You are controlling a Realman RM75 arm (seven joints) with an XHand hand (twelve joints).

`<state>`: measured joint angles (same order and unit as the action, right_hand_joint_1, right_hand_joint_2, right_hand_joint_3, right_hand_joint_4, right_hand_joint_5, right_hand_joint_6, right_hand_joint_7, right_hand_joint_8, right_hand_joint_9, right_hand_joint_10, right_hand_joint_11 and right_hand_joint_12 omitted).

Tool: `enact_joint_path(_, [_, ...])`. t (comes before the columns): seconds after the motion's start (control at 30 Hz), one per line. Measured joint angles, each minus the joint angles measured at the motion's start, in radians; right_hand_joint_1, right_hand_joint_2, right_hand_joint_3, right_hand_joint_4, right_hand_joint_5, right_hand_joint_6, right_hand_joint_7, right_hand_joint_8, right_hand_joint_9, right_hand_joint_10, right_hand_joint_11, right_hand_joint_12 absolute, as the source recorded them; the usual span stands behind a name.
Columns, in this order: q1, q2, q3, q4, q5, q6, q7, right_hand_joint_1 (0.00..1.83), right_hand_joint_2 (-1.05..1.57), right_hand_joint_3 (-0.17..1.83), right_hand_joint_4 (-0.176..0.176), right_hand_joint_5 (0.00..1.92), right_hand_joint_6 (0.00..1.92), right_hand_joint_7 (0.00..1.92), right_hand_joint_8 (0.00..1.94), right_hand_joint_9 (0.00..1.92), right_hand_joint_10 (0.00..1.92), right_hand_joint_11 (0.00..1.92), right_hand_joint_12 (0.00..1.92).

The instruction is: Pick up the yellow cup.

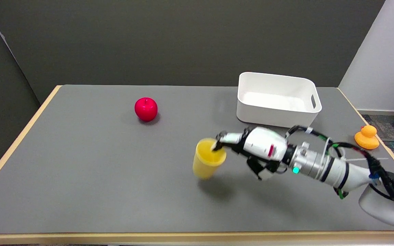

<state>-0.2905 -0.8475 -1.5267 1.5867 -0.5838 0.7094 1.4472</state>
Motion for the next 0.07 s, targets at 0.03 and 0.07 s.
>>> enact_joint_path(0.03, [0.004,-0.003,0.012,-0.002,0.01,-0.005,-0.004,1.78,0.39,1.57,-0.131,0.33,0.63,0.37,0.46,1.01,1.92,1.24,1.92])
enact_joint_path(0.07, [0.01,-0.008,0.026,-0.005,0.025,-0.012,-0.011,1.78,0.39,1.57,-0.13,0.33,0.63,0.38,0.47,1.01,1.92,1.24,1.92])
